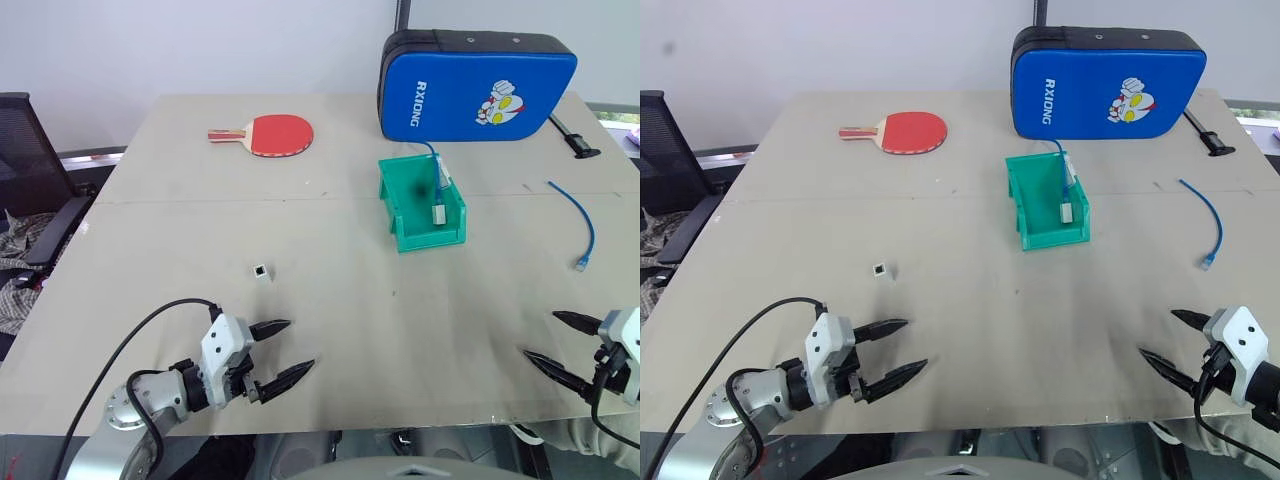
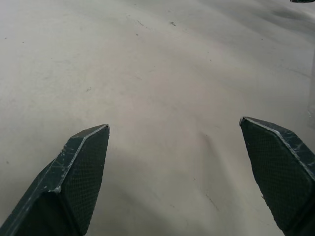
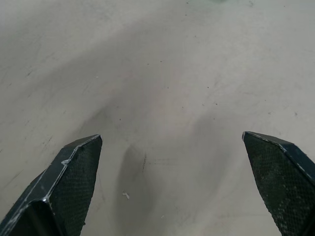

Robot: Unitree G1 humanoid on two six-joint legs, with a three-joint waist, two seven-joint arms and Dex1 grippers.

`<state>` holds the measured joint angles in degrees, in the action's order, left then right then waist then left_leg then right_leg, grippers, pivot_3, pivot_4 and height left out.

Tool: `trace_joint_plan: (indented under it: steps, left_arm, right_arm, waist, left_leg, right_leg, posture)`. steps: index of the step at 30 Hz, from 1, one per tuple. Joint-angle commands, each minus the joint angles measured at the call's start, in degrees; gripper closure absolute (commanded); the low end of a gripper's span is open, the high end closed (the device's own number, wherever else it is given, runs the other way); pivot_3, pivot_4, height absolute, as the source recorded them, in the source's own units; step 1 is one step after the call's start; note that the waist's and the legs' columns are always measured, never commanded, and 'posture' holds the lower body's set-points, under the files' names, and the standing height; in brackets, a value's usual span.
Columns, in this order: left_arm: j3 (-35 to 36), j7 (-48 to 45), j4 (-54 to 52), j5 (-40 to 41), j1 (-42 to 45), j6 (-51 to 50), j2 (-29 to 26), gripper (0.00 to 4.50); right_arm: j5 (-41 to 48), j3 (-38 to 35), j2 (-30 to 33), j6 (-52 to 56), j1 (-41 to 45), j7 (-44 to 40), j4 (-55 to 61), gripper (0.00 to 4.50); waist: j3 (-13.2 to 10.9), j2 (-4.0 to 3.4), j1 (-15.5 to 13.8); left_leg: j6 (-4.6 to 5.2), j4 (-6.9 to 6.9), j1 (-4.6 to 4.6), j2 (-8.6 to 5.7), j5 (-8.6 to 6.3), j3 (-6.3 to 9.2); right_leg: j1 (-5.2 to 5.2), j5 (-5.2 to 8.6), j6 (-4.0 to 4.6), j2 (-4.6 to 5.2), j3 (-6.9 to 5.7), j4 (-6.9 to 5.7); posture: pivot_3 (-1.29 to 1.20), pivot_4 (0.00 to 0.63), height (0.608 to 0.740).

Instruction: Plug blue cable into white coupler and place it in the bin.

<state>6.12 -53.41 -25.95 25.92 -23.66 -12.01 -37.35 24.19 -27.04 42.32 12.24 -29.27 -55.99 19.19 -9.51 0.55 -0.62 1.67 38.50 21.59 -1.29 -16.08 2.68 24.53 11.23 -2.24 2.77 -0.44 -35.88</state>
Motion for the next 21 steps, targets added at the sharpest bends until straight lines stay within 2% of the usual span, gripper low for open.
trace_joint_plan:
  steps: [1,4,7,9,11,13,15,17,21]
  left_arm:
    - [0.96,-0.24,-1.26,1.25,-0.29,0.41,0.07,0.12]
    - [0.95,0.23,-2.68,4.58,0.73,-1.64,1.18,0.12]
    - [0.23,-1.35,-3.72,4.97,1.49,-1.46,0.54,0.12]
    - [-0.99,-3.27,-4.55,4.00,2.08,-0.31,-0.58,0.12]
    - [-2.54,-4.51,-5.48,2.85,3.78,0.78,-1.23,0.12]
    - [-3.57,-4.25,-5.79,2.59,5.61,0.94,-1.02,0.12]
    - [-4.49,-4.05,-5.74,2.15,6.48,1.30,-0.72,0.12]
    - [-5.40,-4.09,-5.57,1.38,6.54,2.15,-0.54,0.12]
    - [-6.21,-3.34,-5.42,0.66,6.32,3.33,0.25,0.12]
  right_arm:
    - [1.39,-1.84,-0.42,-0.77,1.05,0.25,0.57,0.00]
    - [2.30,-2.81,0.16,0.48,3.88,1.83,0.26,0.00]
    - [2.17,-3.50,3.49,1.61,6.20,0.06,-1.80,0.00]
    - [0.43,-3.13,7.81,0.54,9.33,-2.14,-5.24,0.00]
    - [-4.87,-0.42,15.27,-4.49,14.92,-5.35,-12.55,0.00]
    - [-11.76,4.73,22.17,-12.24,21.53,-7.78,-21.80,0.00]
    - [-17.91,11.14,26.40,-21.62,29.68,-9.48,-31.71,0.00]
    - [-24.55,18.53,28.24,-30.48,40.25,-10.59,-42.20,0.00]
    - [-39.67,32.46,27.41,-46.04,60.33,-9.18,-62.58,0.00]
  waist:
    - [0.00,0.00,-0.08]
    - [0.00,0.00,-0.06]
    - [0.00,0.00,-0.12]
    - [0.00,0.00,-0.13]
    - [-0.01,-0.03,-0.07]
    - [-0.08,-0.13,0.18]
    - [-0.13,-0.03,0.32]
    - [-0.16,0.09,0.60]
    - [-0.31,0.01,1.27]
  left_leg:
    - [0.00,0.00,0.00,0.00,0.00,0.00]
    - [0.00,0.00,0.00,0.00,0.00,0.00]
    - [0.00,0.04,-0.02,0.00,0.00,-0.10]
    - [0.00,0.04,-0.02,0.00,0.00,-0.16]
    - [0.05,0.04,-0.06,0.00,-0.03,-0.35]
    - [0.12,0.06,-0.22,-0.01,-0.06,-0.72]
    - [0.17,0.06,-0.43,0.00,-0.08,-0.91]
    - [0.25,0.00,-0.83,0.14,-0.14,-0.99]
    - [0.24,-0.08,-0.90,0.28,-0.15,-1.30]
  right_leg:
    - [0.00,0.00,0.00,0.00,0.00,0.00]
    - [0.00,0.00,0.00,-0.01,0.00,0.00]
    - [0.00,-0.02,0.01,-0.02,0.07,-0.01]
    - [0.00,-0.02,0.02,-0.04,0.10,-0.01]
    - [0.01,-0.02,0.02,-0.07,0.23,-0.01]
    - [-0.01,-0.05,0.05,-0.07,0.47,-0.01]
    - [-0.11,-0.08,0.08,-0.04,0.61,-0.01]
    - [-0.42,-0.07,0.09,-0.12,0.60,0.04]
    - [-0.45,-0.08,0.11,-0.26,0.67,0.08]
  posture:
    - [0.00,0.150,0.740]
    - [0.00,0.150,0.740]
    - [0.00,0.150,0.740]
    - [0.00,0.150,0.740]
    - [0.00,0.150,0.740]
    - [0.00,0.150,0.740]
    - [0.00,0.150,0.740]
    - [0.00,0.150,0.740]
    - [0.00,0.150,0.740]
